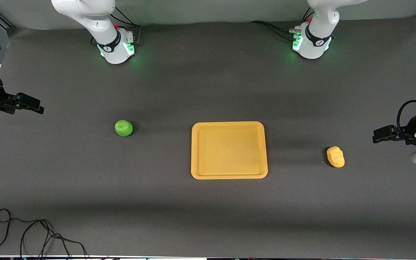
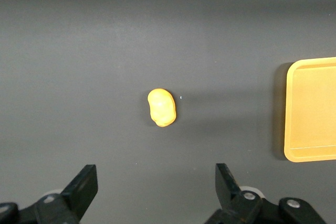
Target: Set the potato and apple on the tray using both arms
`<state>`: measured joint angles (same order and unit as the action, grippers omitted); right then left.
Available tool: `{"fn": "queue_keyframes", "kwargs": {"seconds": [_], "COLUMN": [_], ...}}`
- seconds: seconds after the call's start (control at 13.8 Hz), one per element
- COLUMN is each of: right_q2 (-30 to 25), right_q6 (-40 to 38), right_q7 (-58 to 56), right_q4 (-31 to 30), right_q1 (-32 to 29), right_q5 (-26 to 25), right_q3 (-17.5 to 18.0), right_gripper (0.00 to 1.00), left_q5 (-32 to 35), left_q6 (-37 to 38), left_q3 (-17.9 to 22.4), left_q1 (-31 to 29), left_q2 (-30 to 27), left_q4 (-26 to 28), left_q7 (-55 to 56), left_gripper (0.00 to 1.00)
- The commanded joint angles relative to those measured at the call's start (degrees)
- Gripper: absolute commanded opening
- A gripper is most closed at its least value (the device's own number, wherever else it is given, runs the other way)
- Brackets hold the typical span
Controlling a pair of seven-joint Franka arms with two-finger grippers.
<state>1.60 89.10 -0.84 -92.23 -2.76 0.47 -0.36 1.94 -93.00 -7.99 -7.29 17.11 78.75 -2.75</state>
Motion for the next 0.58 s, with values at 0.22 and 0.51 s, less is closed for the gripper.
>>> {"fn": "queue_keyframes", "kwargs": {"seconds": [0.22, 0.51], "right_q2": [-0.37, -0.46], "right_q6": [-0.77, -1.83], "right_q7": [-0.57, -0.48], "right_q4": [0.30, -0.14], "right_q1": [-0.66, -0.66], "right_q5": [-0.03, 0.05], "right_q3": [0.54, 0.54], "right_gripper": [1.00, 1.00], "left_q5": [-0.27, -0.27], "left_q6": [0.80, 0.80], "left_q3": [0.25, 0.25], "left_q1": [0.61, 0.61], "left_q2": [0.90, 0.90], "left_q4": [-1.84, -1.84], "left_q7": [0.91, 0.91], "left_gripper": [1.00, 1.00]}}
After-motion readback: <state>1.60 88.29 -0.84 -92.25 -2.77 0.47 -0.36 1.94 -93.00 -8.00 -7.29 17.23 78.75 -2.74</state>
